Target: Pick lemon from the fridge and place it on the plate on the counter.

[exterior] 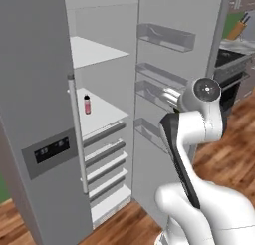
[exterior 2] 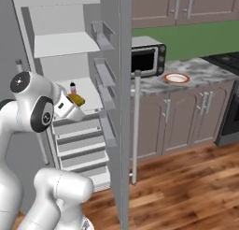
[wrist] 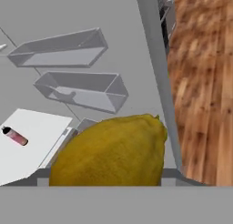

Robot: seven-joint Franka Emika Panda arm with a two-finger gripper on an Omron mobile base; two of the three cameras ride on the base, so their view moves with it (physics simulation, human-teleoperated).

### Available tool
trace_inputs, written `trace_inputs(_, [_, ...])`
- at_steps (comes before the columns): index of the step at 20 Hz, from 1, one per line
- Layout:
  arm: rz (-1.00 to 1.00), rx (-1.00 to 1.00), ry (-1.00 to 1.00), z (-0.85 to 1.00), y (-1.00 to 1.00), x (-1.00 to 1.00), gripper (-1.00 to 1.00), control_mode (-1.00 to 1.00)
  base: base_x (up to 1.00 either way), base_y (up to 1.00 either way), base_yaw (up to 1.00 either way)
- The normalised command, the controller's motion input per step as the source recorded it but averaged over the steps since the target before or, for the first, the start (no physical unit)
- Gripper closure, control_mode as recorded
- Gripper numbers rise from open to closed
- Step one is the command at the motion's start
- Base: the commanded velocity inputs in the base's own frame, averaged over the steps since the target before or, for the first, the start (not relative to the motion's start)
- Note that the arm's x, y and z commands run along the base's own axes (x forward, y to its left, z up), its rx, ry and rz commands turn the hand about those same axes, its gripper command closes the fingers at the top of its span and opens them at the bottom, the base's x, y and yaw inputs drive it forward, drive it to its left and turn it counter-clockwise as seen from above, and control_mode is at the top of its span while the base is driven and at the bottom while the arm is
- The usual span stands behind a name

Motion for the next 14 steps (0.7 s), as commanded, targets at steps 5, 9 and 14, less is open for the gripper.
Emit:
trace_inputs(5, [0.00, 0.00, 0.00, 0.00, 0.00, 0.00, 1.00, 1.00, -0.46, 0.00, -0.23])
trace_inputs(9, [0.00, 0.00, 0.00, 0.00, 0.00, 0.00, 1.00, 1.00, -0.38, -0.01, -0.21])
trace_inputs(14, [0.00, 0.00, 0.00, 0.00, 0.00, 0.00, 1.00, 1.00, -0.34, -0.10, -0.21])
